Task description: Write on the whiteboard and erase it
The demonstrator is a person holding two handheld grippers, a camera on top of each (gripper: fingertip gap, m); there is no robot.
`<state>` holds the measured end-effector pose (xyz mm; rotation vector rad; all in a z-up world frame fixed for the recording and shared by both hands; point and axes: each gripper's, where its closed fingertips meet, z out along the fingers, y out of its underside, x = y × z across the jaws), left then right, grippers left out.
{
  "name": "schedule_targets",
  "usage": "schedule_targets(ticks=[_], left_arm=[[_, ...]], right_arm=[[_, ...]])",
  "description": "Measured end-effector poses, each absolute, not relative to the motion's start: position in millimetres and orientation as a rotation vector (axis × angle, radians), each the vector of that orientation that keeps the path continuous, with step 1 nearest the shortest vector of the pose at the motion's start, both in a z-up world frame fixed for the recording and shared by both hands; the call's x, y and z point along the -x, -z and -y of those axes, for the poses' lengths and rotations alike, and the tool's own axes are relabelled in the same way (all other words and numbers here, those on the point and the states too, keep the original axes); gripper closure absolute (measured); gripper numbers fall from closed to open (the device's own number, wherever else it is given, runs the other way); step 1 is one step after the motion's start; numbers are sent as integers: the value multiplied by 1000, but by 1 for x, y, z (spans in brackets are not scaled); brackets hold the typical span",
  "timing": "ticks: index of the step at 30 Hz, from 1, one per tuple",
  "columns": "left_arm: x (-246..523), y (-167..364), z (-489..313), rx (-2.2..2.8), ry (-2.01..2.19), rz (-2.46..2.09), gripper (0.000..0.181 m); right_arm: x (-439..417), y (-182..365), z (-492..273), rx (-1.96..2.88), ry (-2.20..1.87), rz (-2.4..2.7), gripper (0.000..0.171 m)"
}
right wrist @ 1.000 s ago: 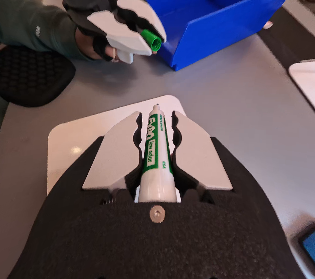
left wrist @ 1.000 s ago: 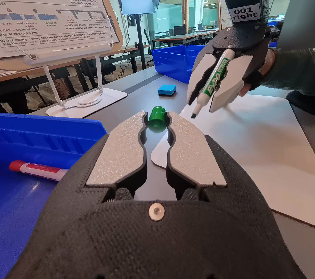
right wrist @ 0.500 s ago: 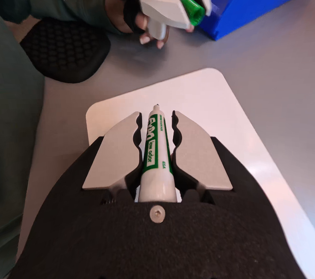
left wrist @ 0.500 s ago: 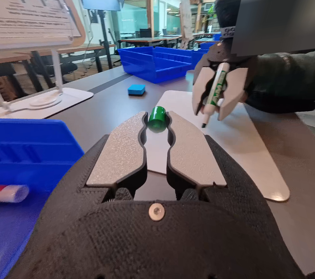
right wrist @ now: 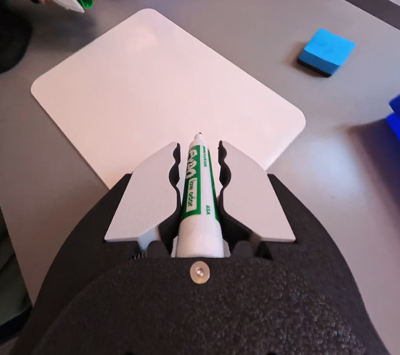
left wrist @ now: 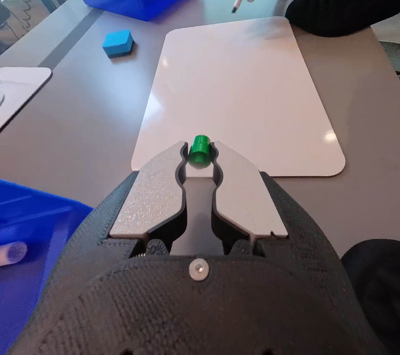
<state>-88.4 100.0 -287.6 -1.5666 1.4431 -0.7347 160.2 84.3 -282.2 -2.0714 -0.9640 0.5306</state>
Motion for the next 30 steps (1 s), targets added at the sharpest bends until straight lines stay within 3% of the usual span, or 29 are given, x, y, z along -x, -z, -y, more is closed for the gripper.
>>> schedule_targets(ticks=[8, 19, 30], left_arm=[[72, 287, -88, 1504, 835, -1428, 161], [77, 294, -73, 1515, 838, -1570, 161], [73, 290, 3, 1312, 1031, -1904, 161]], right_arm=[[-155, 253, -45, 1950, -863, 701, 137], [-161, 276, -16, 2045, -638, 918, 137], [-141, 275, -22, 1957, -667, 937, 137]])
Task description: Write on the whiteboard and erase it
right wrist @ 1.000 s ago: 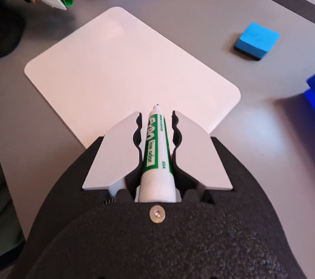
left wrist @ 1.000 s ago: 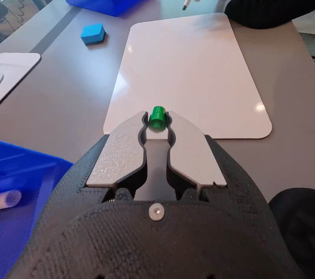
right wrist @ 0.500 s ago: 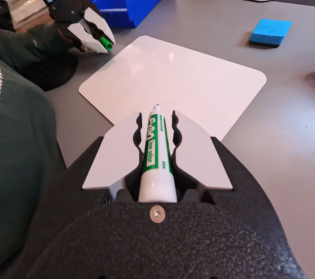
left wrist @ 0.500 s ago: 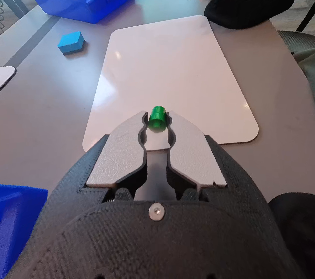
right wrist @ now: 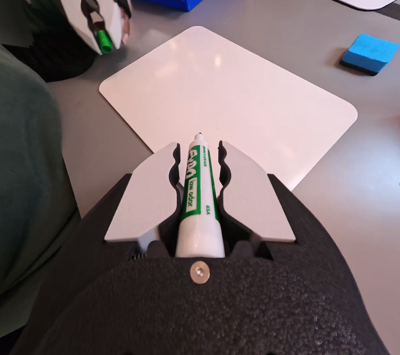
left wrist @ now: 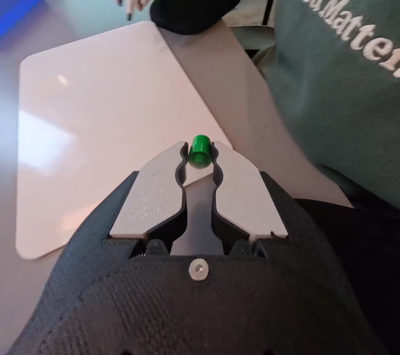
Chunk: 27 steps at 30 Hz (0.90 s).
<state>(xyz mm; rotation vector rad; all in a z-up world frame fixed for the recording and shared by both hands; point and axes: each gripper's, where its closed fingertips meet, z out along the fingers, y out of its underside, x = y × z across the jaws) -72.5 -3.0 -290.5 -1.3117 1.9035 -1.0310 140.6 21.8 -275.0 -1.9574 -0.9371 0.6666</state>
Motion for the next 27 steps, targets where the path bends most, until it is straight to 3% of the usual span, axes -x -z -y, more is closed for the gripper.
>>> schedule_targets(ticks=[10, 20, 27], left_arm=[[66, 328, 42, 1172, 791, -2242, 161], [31, 329, 30, 1138, 587, -2153, 161], [48, 264, -34, 1219, 791, -1589, 161]], right_arm=[[-139, 262, -36, 1916, -633, 935, 137], [-126, 256, -46, 1924, -627, 950, 137], [-44, 257, -87, 1966, -576, 1106, 137]])
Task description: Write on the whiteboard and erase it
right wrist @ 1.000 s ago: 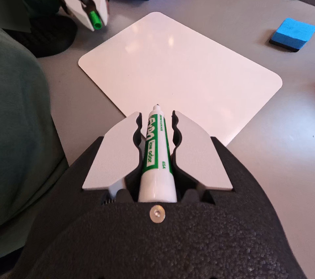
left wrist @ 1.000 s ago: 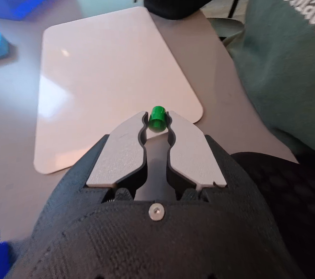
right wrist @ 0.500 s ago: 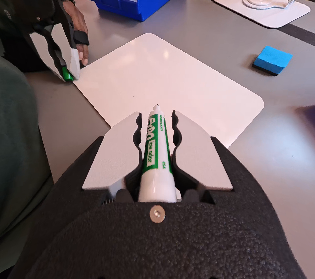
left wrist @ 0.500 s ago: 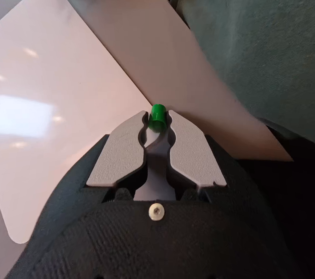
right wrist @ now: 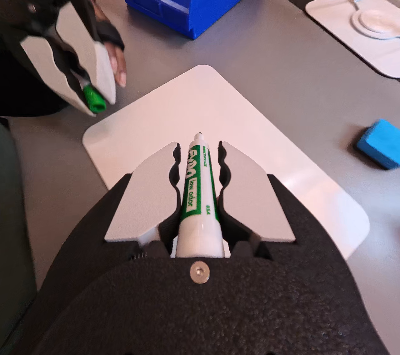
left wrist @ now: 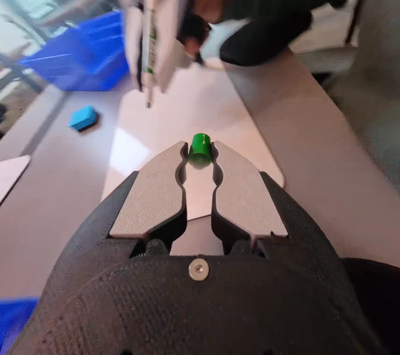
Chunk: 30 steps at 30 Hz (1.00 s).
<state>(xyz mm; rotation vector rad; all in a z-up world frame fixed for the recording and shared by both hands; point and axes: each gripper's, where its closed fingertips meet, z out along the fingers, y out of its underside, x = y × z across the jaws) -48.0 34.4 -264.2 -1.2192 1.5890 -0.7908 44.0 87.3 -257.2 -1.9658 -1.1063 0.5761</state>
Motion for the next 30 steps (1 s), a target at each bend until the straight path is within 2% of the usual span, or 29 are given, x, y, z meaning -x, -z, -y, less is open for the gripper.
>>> schedule_targets(ticks=[8, 30], left_arm=[[97, 243, -90, 1316, 826, -1191, 161], [102, 263, -88, 1374, 831, -1238, 161]], right_arm=[[26, 295, -120, 2072, -473, 1319, 138], [33, 318, -134, 2111, -363, 1431, 138]])
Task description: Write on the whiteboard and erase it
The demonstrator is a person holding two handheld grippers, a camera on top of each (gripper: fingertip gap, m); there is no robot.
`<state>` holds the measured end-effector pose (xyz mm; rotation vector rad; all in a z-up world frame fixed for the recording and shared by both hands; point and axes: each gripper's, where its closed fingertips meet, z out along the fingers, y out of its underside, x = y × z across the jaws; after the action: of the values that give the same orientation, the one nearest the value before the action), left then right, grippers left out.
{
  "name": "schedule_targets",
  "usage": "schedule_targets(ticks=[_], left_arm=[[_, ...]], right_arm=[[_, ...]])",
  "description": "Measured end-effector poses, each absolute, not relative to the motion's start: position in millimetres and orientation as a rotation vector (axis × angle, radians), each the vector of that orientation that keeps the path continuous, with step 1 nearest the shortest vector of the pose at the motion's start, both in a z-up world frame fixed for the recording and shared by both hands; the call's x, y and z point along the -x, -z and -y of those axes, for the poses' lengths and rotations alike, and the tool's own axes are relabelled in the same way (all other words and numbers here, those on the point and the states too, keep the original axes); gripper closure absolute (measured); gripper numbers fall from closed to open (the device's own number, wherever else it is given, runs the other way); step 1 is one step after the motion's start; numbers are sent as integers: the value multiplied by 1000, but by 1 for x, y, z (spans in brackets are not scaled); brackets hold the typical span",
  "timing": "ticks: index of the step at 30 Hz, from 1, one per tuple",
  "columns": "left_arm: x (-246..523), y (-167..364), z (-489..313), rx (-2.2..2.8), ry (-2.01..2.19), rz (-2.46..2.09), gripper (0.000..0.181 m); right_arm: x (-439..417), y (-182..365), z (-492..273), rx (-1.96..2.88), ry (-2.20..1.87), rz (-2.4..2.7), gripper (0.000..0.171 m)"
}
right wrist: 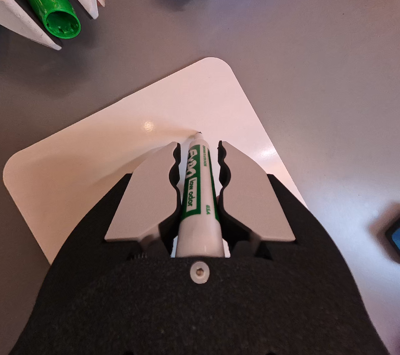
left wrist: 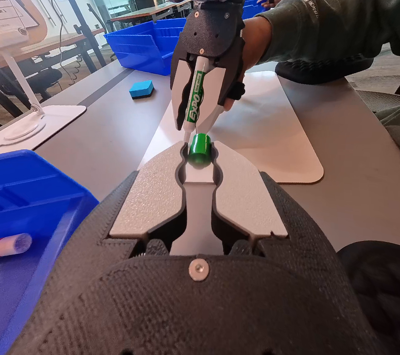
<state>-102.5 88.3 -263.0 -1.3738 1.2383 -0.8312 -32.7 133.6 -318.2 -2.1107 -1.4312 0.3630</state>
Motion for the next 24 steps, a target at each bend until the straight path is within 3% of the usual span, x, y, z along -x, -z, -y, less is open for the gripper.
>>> schedule_targets(ticks=[24], left_arm=[[102, 267, -84, 1379, 831, -1264, 161]], right_arm=[[50, 321, -130, 2075, -351, 1539, 138]])
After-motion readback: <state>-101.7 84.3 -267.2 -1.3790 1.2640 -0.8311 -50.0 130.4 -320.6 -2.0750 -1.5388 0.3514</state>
